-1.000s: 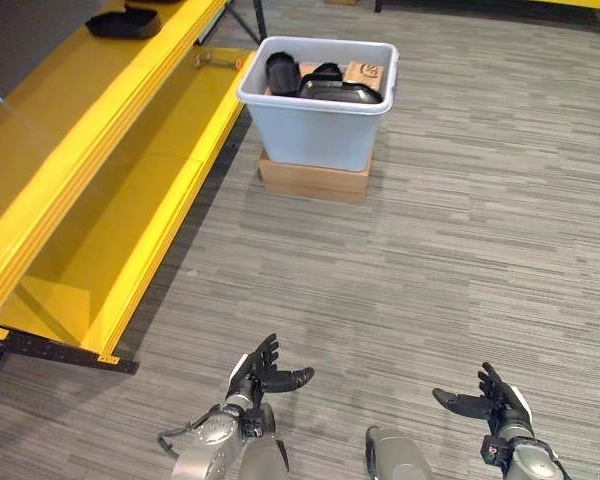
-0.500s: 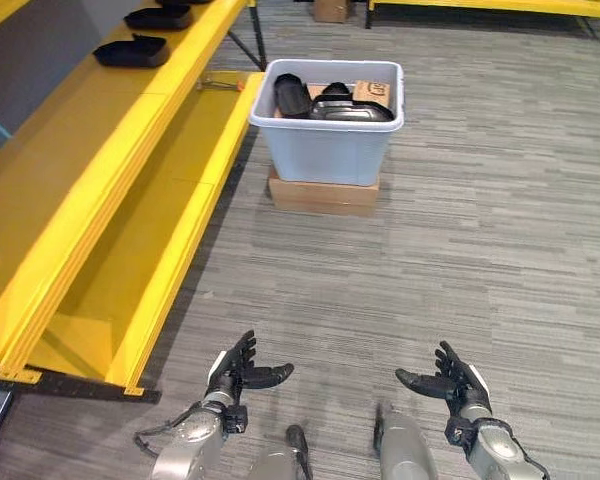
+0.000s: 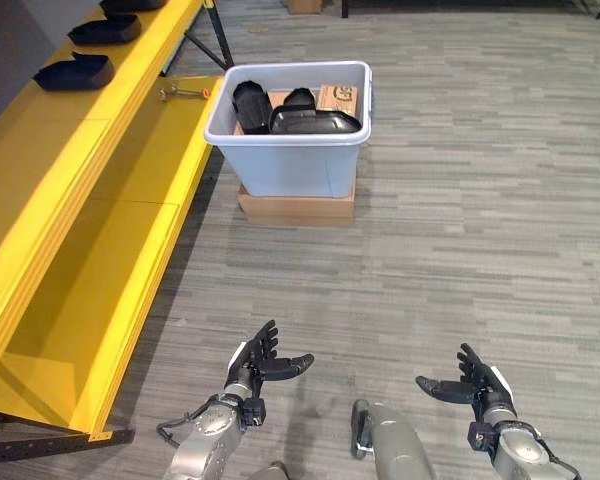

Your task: Move parts from the plastic box to the shelf.

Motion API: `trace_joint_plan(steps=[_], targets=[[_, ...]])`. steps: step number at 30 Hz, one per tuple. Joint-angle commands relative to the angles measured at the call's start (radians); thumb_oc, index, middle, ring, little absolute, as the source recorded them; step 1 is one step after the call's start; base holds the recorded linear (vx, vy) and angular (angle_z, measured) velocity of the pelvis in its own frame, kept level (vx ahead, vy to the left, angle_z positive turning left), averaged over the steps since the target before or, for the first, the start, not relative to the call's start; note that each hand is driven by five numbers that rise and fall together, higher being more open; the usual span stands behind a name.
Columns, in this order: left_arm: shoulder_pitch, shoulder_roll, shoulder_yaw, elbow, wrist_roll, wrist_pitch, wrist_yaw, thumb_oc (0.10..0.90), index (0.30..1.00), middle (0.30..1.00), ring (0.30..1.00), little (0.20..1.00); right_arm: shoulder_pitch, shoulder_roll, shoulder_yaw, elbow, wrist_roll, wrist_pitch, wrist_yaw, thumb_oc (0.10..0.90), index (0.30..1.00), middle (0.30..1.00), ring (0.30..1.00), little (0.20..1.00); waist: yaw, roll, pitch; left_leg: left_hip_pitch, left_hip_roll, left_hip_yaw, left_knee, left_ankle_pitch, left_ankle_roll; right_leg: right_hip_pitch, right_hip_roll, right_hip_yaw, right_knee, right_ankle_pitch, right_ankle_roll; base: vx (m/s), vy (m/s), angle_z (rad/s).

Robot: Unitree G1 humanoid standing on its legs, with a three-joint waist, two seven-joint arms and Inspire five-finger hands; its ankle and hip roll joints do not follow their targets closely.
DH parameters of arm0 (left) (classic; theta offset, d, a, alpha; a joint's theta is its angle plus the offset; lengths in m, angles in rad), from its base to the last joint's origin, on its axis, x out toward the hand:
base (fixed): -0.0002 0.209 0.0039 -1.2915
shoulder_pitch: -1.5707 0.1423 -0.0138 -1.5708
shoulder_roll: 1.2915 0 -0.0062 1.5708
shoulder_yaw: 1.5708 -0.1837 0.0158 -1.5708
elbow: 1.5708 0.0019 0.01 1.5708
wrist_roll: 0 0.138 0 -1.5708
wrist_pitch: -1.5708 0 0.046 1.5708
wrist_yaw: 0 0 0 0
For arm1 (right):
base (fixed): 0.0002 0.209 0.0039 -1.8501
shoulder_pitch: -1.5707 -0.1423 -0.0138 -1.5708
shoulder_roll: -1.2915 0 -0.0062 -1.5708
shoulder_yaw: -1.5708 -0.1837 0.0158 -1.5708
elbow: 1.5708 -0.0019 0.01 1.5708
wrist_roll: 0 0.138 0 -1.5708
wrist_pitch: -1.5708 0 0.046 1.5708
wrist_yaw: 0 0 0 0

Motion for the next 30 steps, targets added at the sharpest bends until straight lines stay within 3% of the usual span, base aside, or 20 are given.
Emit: trace_joint_plan(steps=[1, 4, 6, 7, 8, 11, 12, 14, 16, 17, 18, 19, 21, 24, 25, 26, 27, 28, 30], targets=[[-0.012, 0.035, 0.015, -0.084, -0.063, -0.066, 0.005, 0.9, 1.0, 1.0, 1.0, 1.0, -0.008, -0.029, -0.027, -0.054, 0.016, -0.074, -0.012, 0.9, 1.0, 1.0, 1.0, 1.0, 0.006, -0.046, -0.017, 0.018, -0.097, 0.067, 0.127, 0.133, 0.081, 0.101, 0.031, 0.129, -0.307, 0.143, 0.081, 0.25, -0.102, -0.18], [-0.005, 0.034, 0.011, -0.082, -0.071, -0.066, 0.007, 0.9, 1.0, 1.0, 1.0, 1.0, -0.009, -0.032, -0.031, -0.055, 0.013, -0.075, -0.022, 0.9, 1.0, 1.0, 1.0, 1.0, 0.038, -0.06, 0.004, -0.091, -0.09, 0.091, -0.003, 0.072, 0.104, 0.177, 0.021, 0.148, -0.355, 0.12, 0.103, 0.28, 0.008, 0.06], [-0.001, 0.035, 0.008, -0.083, -0.07, -0.064, 0.007, 0.9, 1.0, 1.0, 1.0, 1.0, -0.007, -0.031, -0.033, -0.054, 0.012, -0.074, -0.024, 0.9, 1.0, 1.0, 1.0, 1.0, 0.047, -0.064, 0.005, -0.116, -0.075, 0.1, -0.075, 0.069, 0.106, 0.196, 0.014, 0.151, -0.365, 0.112, 0.11, 0.23, 0.069, 0.05], [0.004, 0.036, 0.007, -0.081, -0.066, -0.064, 0.008, 0.9, 1.0, 1.0, 1.0, 1.0, -0.003, -0.029, -0.03, -0.049, 0.009, -0.074, -0.024, 0.9, 1.0, 1.0, 1.0, 1.0, 0.057, -0.065, 0.004, -0.14, -0.056, 0.093, -0.184, 0.093, 0.101, 0.22, 0.012, 0.156, -0.379, 0.101, 0.119, 0.36, 0.186, -0.08], [0.01, 0.037, 0.008, -0.077, -0.048, -0.064, 0.007, 0.9, 1.0, 1.0, 1.0, 1.0, -0.003, -0.028, -0.021, -0.038, -0.004, -0.075, -0.022, 0.9, 1.0, 1.0, 1.0, 1.0, 0.073, -0.052, -0.002, -0.153, -0.028, 0.044, -0.337, 0.197, 0.069, 0.256, 0.016, 0.169, -0.397, 0.089, 0.13, 0.49, 0.26, -0.09], [0.017, 0.038, 0.023, -0.078, -0.033, -0.066, 0.017, 0.9, 1.0, 1.0, 1.0, 1.0, -0.006, -0.031, -0.013, -0.028, -0.025, -0.064, -0.02, 0.9, 1.0, 1.0, 1.0, 1.0, 0.102, -0.037, -0.019, -0.193, 0.006, -0.047, -0.491, 0.27, 0.037, 0.32, 0.004, 0.209, -0.418, 0.064, 0.148, 0.47, 0.256, -0.43], [0.018, 0.037, 0.029, -0.081, -0.03, -0.068, 0.019, 0.9, 1.0, 1.0, 1.0, 1.0, -0.01, -0.035, -0.011, -0.028, -0.031, -0.063, -0.018, 0.9, 1.0, 1.0, 1.0, 1.0, 0.109, -0.034, -0.021, -0.185, 0.007, -0.044, -0.53, 0.287, 0.029, 0.345, -0.004, 0.219, -0.421, 0.052, 0.154, 0.46, 0.32, -0.49], [0.028, 0.037, 0.028, -0.068, -0.029, -0.07, 0.014, 0.9, 1.0, 1.0, 1.0, 1.0, -0.001, -0.02, 0.0, -0.029, -0.038, -0.053, 0.002, 0.9, 1.0, 1.0, 1.0, 1.0, 0.115, -0.024, -0.042, -0.149, 0.01, -0.036, -0.529, 0.289, 0.047, 0.372, -0.03, 0.226, -0.402, 0.042, 0.175, 0.39, 0.328, -0.66], [0.008, 0.05, 0.018, -0.076, -0.033, -0.075, 0.013, 0.9, 1.0, 1.0, 1.0, 1.0, -0.011, -0.016, 0.006, -0.028, -0.047, -0.053, 0.007, 0.9, 1.0, 1.0, 1.0, 1.0, 0.116, -0.043, -0.046, -0.176, -0.034, -0.022, -0.445, 0.264, 0.056, 0.387, -0.077, 0.225, -0.399, 0.07, 0.201, 0.28, 0.255, -0.57], [0.008, 0.05, 0.018, -0.076, -0.033, -0.075, 0.013, 0.9, 1.0, 1.0, 1.0, 1.0, -0.011, -0.016, 0.006, -0.028, -0.047, -0.053, 0.007, 0.9, 1.0, 1.0, 1.0, 1.0, 0.116, -0.043, -0.046, -0.177, -0.035, -0.022, -0.445, 0.263, 0.056, 0.387, -0.077, 0.225, -0.399, 0.07, 0.202, 0.3, 0.297, -0.18], [-0.005, 0.069, 0.015, -0.08, -0.033, -0.076, 0.007, 0.9, 1.0, 1.0, 1.0, 1.0, -0.018, -0.004, 0.001, -0.037, -0.05, -0.044, 0.019, 0.9, 1.0, 1.0, 1.0, 1.0, 0.116, -0.053, -0.054, -0.192, -0.076, -0.006, -0.396, 0.215, 0.079, 0.371, -0.12, 0.235, -0.389, 0.111, 0.225, 0.17, 0.18, 0.04], [-0.005, 0.07, 0.015, -0.081, -0.033, -0.076, 0.007, 0.9, 1.0, 1.0, 1.0, 1.0, -0.018, -0.004, 0.001, -0.038, -0.05, -0.044, 0.019, 0.9, 1.0, 1.0, 1.0, 1.0, 0.117, -0.054, -0.056, -0.195, -0.077, -0.005, -0.393, 0.213, 0.08, 0.368, -0.122, 0.236, -0.388, 0.11, 0.226, 0.31, 0.366, 0.13], [-0.024, 0.082, 0.014, -0.074, -0.037, -0.075, 0.026, 0.9, 1.0, 1.0, 1.0, 1.0, -0.039, 0.004, 0.016, -0.041, -0.059, -0.046, 0.008, 0.9, 1.0, 1.0, 1.0, 1.0, 0.114, -0.058, -0.064, -0.208, -0.132, 0.011, -0.31, 0.132, 0.124, 0.324, -0.171, 0.258, -0.29, 0.181, 0.229, 0.27, 0.348, 0.1], [-0.029, 0.092, 0.021, -0.08, -0.035, -0.068, 0.039, 0.9, 1.0, 1.0, 1.0, 1.0, -0.041, 0.016, 0.031, -0.051, -0.068, -0.052, 0.01, 0.9, 1.0, 1.0, 1.0, 1.0, 0.094, -0.045, -0.039, -0.14, -0.173, 0.016, -0.304, 0.085, 0.169, 0.205, -0.162, 0.294, -0.025, 0.334, 0.192, 0.2, 0.279, 0.17], [-0.029, 0.092, 0.021, -0.08, -0.035, -0.068, 0.039, 0.9, 1.0, 1.0, 1.0, 1.0, -0.041, 0.016, 0.03, -0.051, -0.068, -0.052, 0.01, 0.9, 1.0, 1.0, 1.0, 1.0, 0.094, -0.044, -0.04, -0.141, -0.172, 0.016, -0.307, 0.088, 0.169, 0.203, -0.161, 0.294, -0.027, 0.337, 0.192, 0.25, 0.333, 0.27], [-0.019, 0.098, 0.031, -0.089, -0.031, -0.067, 0.041, 0.9, 1.0, 1.0, 1.0, 1.0, -0.032, 0.022, 0.035, -0.052, -0.069, -0.052, 0.011, 0.9, 1.0, 1.0, 1.0, 1.0, 0.082, -0.02, -0.008, -0.074, -0.183, 0.029, -0.329, 0.064, 0.193, 0.124, -0.161, 0.265, 0.122, 0.355, 0.187, 0.18, 0.213, 0.15], [-0.019, 0.098, 0.031, -0.089, -0.031, -0.067, 0.041, 0.9, 1.0, 1.0, 1.0, 1.0, -0.032, 0.021, 0.035, -0.052, -0.069, -0.052, 0.011, 0.9, 1.0, 1.0, 1.0, 1.0, 0.082, -0.018, -0.009, -0.076, -0.182, 0.029, -0.331, 0.067, 0.193, 0.122, -0.16, 0.265, 0.12, 0.358, 0.187, 0.38, 0.356, 0.1], [-0.012, 0.094, 0.038, -0.084, -0.032, -0.064, 0.044, 0.9, 1.0, 1.0, 1.0, 1.0, -0.023, 0.022, 0.035, -0.049, -0.067, -0.046, 0.017, 0.9, 1.0, 1.0, 1.0, 1.0, 0.05, 0.002, 0.009, -0.011, -0.188, 0.021, -0.362, 0.055, 0.197, 0.009, -0.112, 0.248, 0.184, 0.286, 0.18, 0.2, 0.145, -0.03], [-0.011, 0.092, 0.041, -0.079, -0.034, -0.061, 0.041, 0.9, 1.0, 1.0, 1.0, 1.0, -0.02, 0.022, 0.032, -0.047, -0.062, -0.044, 0.018, 0.9, 1.0, 1.0, 1.0, 1.0, 0.034, 0.004, 0.015, 0.013, -0.195, 0.017, -0.368, 0.047, 0.199, -0.03, -0.092, 0.238, 0.171, 0.262, 0.178, 0.25, 0.115, 0.09]])
